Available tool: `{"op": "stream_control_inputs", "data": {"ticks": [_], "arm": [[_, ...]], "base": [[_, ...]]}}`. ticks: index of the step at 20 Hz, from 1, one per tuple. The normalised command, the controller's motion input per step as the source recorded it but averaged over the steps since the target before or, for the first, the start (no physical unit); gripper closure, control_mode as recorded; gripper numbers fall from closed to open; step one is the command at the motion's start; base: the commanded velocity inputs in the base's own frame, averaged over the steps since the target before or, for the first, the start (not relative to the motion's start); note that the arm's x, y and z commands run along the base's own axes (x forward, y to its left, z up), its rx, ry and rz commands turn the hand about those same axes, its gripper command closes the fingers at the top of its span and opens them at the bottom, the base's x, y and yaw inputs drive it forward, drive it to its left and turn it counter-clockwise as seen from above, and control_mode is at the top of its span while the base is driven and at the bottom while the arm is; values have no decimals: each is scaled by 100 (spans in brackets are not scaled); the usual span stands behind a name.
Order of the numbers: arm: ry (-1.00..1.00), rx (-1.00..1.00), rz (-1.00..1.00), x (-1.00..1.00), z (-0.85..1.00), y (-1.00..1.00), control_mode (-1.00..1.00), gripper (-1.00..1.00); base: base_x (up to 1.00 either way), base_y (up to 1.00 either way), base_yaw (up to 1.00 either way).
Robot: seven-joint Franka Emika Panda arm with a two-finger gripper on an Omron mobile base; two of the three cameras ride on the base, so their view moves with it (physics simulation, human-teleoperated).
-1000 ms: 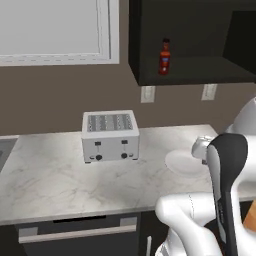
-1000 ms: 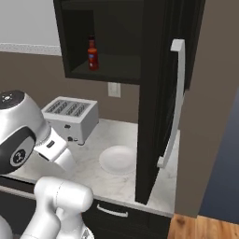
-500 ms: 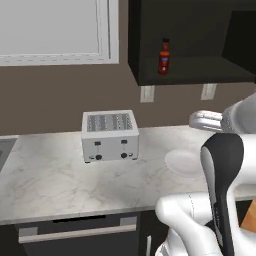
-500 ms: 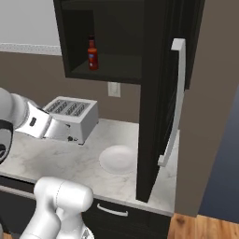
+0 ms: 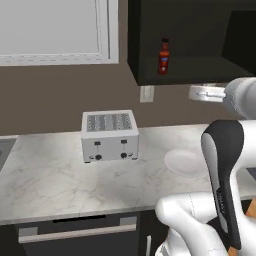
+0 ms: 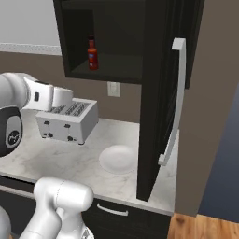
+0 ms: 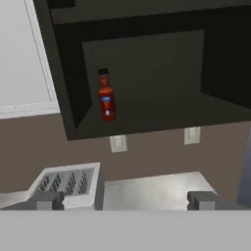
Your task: Move the hot dog bun to the plate on the dining table and place the condiment next to that plate. Then navigate to the fridge and take the sausage and place it on the plate as well.
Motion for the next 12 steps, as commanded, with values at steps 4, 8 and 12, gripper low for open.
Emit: {"op": "stream_control_inputs", "data": {"ticks": [4,8,12], "arm": [[-8,-7,5,27,46,1,-100,-100],[0,0,0,4,0,0,-100,-100],[0,0,0,15,0,-3,-100,-100]], "base": [[0,0,0],[0,0,0],[0,0,0]]}}
